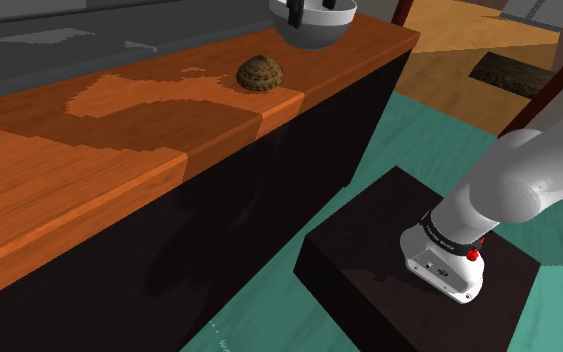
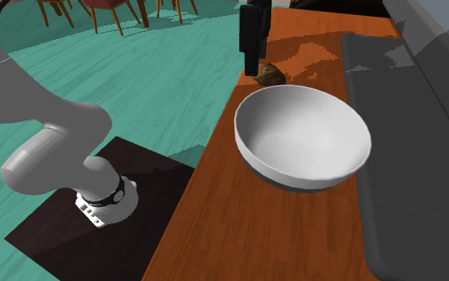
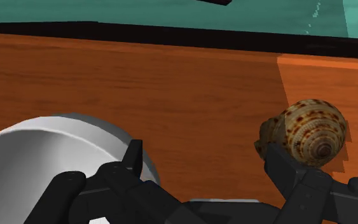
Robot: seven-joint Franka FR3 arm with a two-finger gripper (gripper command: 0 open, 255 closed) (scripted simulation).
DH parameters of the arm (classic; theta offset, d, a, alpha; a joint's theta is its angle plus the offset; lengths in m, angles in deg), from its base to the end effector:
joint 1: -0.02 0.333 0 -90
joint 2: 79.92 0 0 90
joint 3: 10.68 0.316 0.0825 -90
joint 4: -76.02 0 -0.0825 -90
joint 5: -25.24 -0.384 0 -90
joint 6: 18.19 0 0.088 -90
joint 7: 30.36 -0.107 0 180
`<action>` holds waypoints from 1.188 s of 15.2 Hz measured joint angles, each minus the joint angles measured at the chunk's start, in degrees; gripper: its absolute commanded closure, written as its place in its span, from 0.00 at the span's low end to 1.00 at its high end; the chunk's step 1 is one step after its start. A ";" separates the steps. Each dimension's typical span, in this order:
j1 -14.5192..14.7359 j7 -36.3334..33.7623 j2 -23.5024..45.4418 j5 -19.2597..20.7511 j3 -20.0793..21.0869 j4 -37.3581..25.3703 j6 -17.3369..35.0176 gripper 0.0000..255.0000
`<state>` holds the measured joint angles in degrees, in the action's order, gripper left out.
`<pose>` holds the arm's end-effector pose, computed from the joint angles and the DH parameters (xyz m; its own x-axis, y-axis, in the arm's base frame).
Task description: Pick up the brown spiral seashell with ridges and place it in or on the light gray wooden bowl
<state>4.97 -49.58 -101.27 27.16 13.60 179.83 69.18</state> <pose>0.3664 0.2468 0.6740 0.9811 0.1575 0.1120 0.1394 -0.9781 0.1543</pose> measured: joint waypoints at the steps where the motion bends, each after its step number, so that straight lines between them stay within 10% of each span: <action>1: 0.16 -1.45 1.91 1.16 1.78 -2.03 -0.51 0.00; 6: 1.38 -8.49 13.47 9.13 10.11 -13.83 -4.14 0.00; 18: 1.22 -8.66 12.49 9.03 9.57 -7.27 1.62 0.00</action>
<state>6.19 -58.24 -88.78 36.19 23.17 172.55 70.80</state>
